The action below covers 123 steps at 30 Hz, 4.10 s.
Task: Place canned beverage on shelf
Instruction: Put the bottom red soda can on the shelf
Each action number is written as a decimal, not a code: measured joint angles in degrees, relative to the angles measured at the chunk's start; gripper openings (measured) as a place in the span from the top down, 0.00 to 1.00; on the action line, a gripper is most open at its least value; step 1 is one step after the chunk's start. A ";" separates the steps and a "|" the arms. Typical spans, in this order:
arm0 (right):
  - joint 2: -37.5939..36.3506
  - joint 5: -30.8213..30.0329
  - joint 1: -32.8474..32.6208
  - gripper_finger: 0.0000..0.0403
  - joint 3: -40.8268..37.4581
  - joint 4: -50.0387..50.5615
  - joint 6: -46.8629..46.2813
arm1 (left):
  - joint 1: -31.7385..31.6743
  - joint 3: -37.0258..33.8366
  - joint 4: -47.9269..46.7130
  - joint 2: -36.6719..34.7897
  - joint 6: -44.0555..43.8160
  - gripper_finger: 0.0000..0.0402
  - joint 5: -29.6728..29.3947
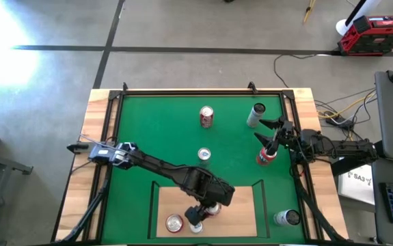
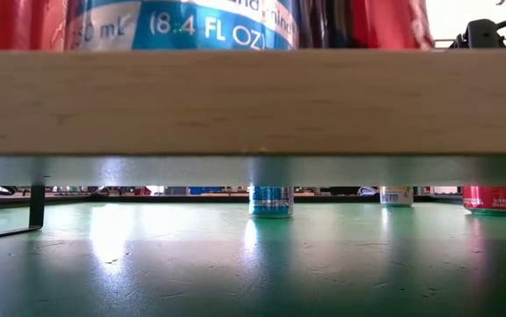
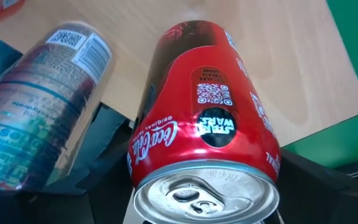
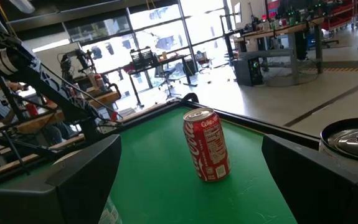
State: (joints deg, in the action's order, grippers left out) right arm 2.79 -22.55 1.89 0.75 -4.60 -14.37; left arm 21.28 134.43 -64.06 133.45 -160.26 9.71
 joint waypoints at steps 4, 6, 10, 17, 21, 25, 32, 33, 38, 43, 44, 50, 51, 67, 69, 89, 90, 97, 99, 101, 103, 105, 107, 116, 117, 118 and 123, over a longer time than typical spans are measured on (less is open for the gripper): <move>0.00 0.00 0.01 0.05 0.01 0.00 0.00 | -0.07 0.00 -0.01 0.00 1.80 0.18 -0.23; 0.00 0.00 0.02 0.05 0.01 0.00 0.00 | -0.17 0.11 -0.03 0.00 2.63 0.15 -0.24; 0.00 0.00 0.00 0.05 0.00 0.00 0.00 | -0.17 0.52 0.17 -0.03 4.75 0.12 -0.19; 0.00 0.00 0.00 0.05 0.02 0.00 0.00 | -1.45 0.52 0.14 -0.17 0.76 0.11 2.13; 0.00 0.00 0.01 0.05 0.01 0.00 0.00 | -2.63 0.52 0.64 -0.19 -4.87 0.11 7.53; 0.00 0.00 0.02 0.05 0.00 0.01 0.00 | -3.32 0.52 0.67 -0.20 -8.99 0.11 11.04; 0.00 0.00 0.00 0.05 0.02 0.00 0.00 | -3.56 0.52 1.35 -0.31 -14.94 0.11 13.77; 0.00 0.00 0.02 0.05 0.01 0.00 0.00 | -3.56 0.55 1.36 -0.31 -15.60 0.11 13.74; 0.00 0.00 0.02 0.05 0.02 0.00 0.00 | -3.56 0.55 0.69 -0.32 -19.33 0.11 13.31; 0.00 0.00 0.02 0.05 0.00 0.00 0.00 | -3.56 0.55 -0.19 -0.33 -19.70 0.11 11.69; 0.00 0.00 0.01 0.05 0.01 0.00 0.00 | -3.56 0.55 -0.44 -0.33 -19.74 0.11 11.27; 0.00 0.00 0.02 0.05 0.01 0.00 0.00 | -3.56 0.55 -0.39 -0.35 -19.39 0.13 10.34; 0.00 0.00 0.02 0.05 0.01 0.00 0.00 | -3.56 0.55 -0.40 -0.35 -19.11 0.14 10.34; 0.00 0.00 0.01 0.05 0.01 0.00 0.00 | -2.97 0.55 -0.35 -0.42 -17.29 0.31 10.27; 0.00 0.00 0.02 0.05 0.02 0.00 0.00 | -2.77 0.52 0.30 -0.42 -17.03 0.30 10.25; 0.00 0.00 0.02 0.05 0.02 0.00 0.00 | -0.33 0.43 4.73 -0.39 -14.95 0.30 10.34; 0.00 0.00 0.01 0.05 0.01 0.00 0.00 | -0.33 0.44 4.74 -0.39 -15.02 0.30 10.36; 0.00 0.00 0.02 0.05 0.01 0.02 0.00 | -0.33 0.44 4.82 -0.39 -15.59 0.30 10.83; 0.00 0.00 0.02 0.05 0.01 0.01 0.00 | -0.33 0.42 4.82 -0.37 -15.61 0.30 10.82; 0.00 0.00 0.01 0.05 0.01 0.01 0.00 | -0.35 0.43 4.84 -0.37 -15.65 0.29 10.84; 0.00 0.00 0.01 0.05 0.00 0.01 0.00 | -0.35 0.43 4.97 -0.33 -15.71 0.27 10.84; 0.00 0.00 0.02 0.05 0.00 0.02 0.00 | -0.35 0.42 5.39 0.06 -15.74 0.25 10.87; -0.01 0.00 0.01 0.05 0.02 0.00 0.00 | -0.35 0.42 6.14 0.41 -15.78 0.24 11.01; 0.00 0.00 0.00 0.05 0.02 0.00 0.00 | -0.37 0.44 9.24 1.13 -16.19 0.23 14.06; 0.00 0.00 0.01 0.05 0.00 0.01 0.00 | -0.37 0.42 9.25 1.14 -16.42 0.23 14.15; 0.00 0.00 0.02 0.05 0.00 0.00 0.00 | -0.34 0.42 9.39 1.14 -16.58 0.23 14.41; 0.00 0.00 0.02 0.05 0.02 0.00 0.00 | -0.31 0.43 10.08 1.14 -17.34 0.23 15.78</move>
State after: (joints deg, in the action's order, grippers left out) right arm 2.79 -22.55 1.91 0.78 -4.60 -14.37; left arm 20.97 134.87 -53.98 134.58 -177.60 25.50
